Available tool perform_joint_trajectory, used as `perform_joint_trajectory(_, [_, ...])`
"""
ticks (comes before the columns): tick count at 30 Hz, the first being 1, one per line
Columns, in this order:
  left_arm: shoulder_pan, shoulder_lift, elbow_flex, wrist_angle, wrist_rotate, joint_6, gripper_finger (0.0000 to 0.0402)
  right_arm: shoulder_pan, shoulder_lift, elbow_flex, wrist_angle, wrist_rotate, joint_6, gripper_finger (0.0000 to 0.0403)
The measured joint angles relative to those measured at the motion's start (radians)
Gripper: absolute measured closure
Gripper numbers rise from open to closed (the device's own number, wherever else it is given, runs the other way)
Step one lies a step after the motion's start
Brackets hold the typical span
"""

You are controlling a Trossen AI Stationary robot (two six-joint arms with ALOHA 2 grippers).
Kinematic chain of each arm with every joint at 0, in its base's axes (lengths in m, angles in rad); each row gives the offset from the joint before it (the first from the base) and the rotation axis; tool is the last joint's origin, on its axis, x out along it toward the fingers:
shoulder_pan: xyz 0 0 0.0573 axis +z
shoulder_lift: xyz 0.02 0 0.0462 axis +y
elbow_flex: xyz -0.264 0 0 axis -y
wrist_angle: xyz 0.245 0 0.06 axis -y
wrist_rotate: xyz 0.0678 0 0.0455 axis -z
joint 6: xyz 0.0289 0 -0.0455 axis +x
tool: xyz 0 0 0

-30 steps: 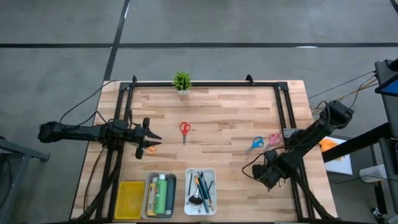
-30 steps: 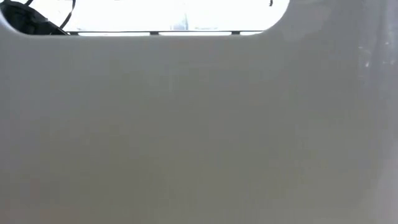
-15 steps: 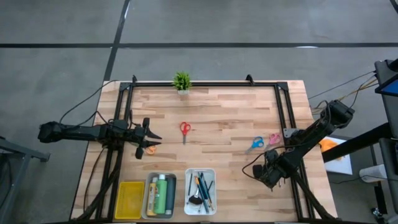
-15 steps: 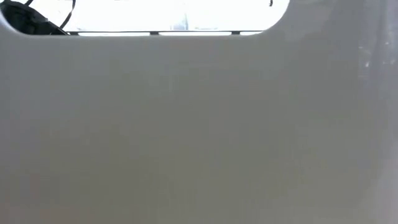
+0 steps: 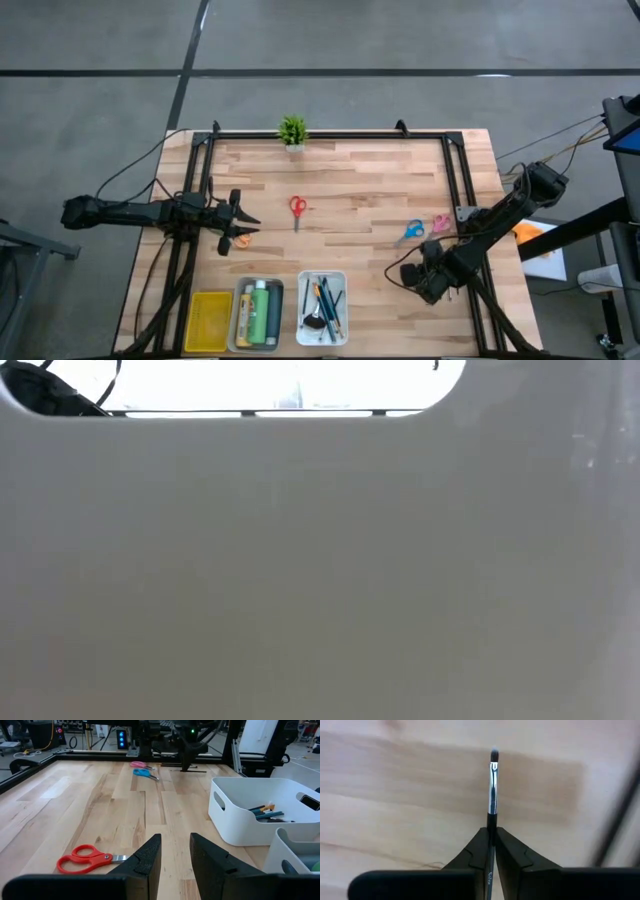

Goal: Pick & Place Paint Supplies
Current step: Put the black paint brush into the white bin

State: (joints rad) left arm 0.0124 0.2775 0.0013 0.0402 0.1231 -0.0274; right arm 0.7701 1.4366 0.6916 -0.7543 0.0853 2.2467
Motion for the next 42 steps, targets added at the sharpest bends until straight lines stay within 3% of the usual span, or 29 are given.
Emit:
perform_joint_trajectory(10, [0.000, -0.001, 0.000, 0.000, 0.000, 0.000, 0.0297, 0.001, -0.029, 0.091, 0.019, 0.328, -0.115, 0.0384])
perform_joint_trajectory(15, [0.000, -0.001, 0.000, 0.000, 0.000, 0.000, 0.0297, 0.002, -0.036, 0.120, 0.166, 0.513, -0.289, 0.0384])
perform_joint_trajectory(20, [0.000, -0.001, 0.000, 0.000, 0.000, 0.000, 0.0297, 0.001, -0.026, 0.129, 0.370, 0.595, -0.479, 0.0384])
perform_joint_trajectory(33, [0.000, 0.000, 0.000, 0.000, 0.000, 0.000, 0.0297, -0.069, 0.094, 0.148, 0.881, 0.613, -0.810, 0.0384])
perform_joint_trajectory(42, [0.000, 0.000, 0.000, 0.000, 0.000, 0.000, 0.0297, -0.160, 0.289, 0.315, 0.900, 0.406, -0.864, 0.0384])
